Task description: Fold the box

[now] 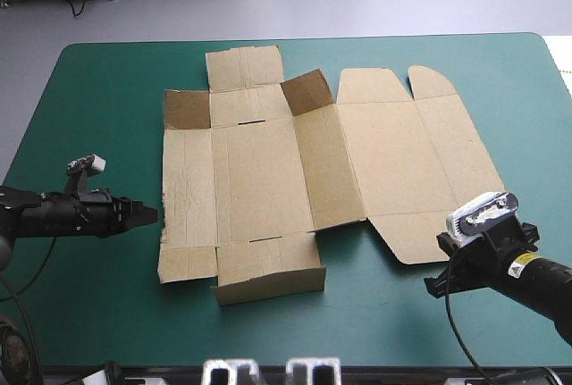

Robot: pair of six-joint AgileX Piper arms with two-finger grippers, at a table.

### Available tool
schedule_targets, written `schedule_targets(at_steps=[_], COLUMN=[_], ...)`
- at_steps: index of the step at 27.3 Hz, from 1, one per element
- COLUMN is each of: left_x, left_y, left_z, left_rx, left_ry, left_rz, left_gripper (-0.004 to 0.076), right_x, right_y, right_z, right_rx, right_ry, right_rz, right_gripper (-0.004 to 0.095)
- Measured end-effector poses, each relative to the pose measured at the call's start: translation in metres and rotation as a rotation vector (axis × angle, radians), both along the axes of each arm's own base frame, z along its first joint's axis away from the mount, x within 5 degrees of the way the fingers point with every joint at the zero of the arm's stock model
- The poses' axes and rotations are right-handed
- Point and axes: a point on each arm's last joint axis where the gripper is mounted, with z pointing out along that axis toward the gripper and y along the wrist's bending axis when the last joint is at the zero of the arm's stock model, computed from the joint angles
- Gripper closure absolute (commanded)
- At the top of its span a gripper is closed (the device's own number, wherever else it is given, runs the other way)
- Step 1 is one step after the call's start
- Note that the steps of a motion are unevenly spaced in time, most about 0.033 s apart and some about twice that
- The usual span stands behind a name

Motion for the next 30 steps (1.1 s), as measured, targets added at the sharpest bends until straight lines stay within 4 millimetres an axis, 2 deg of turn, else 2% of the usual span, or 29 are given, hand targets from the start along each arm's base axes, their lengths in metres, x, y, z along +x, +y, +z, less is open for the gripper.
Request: schedule_targets(at_steps=[2,4,6,12,20,25,30], left_x=[0.002,0.005,0.010,0.021,0.041,0.045,0.052], left_y=[0.005,0.008,0.011,0.016,0.013,0.008,-0.006], left_z=[-0.013,-0.022,-0.030,-0.053,-0.079,-0.083,-0.083], left_rx=[0.002,-0.012,-0.008,-0.052,-0.306,-0.320,-0.303], left_ry=[0.097,0.140,0.156,0.215,0.248,0.241,0.214], left_rz=[0.010,0.012,0.031,0.065,0.048,0.013,-0.006], left_gripper=[0.0468,0.0300,0.0225,0.0223,0.0225,0.0232,0.0232], right_x=[0.000,0.001,0.001,0.001,0.001,0.001,0.001], right_y=[0.000,0.000,0.000,0.000,0.000,0.001,0.001], right_z=[0.000,0.001,0.001,0.001,0.001,0.001,0.001], right_rx=[-0.002,-0.009,-0.013,-0.016,-0.010,-0.004,0.002], right_ry=[-0.008,-0.015,-0.017,-0.018,-0.018,-0.019,-0.017], right_rz=[0.001,0.008,0.012,0.014,0.015,0.015,0.016], right_gripper=[0.0932,0.0932,0.0932,0.0932,0.0932,0.0932,0.0932])
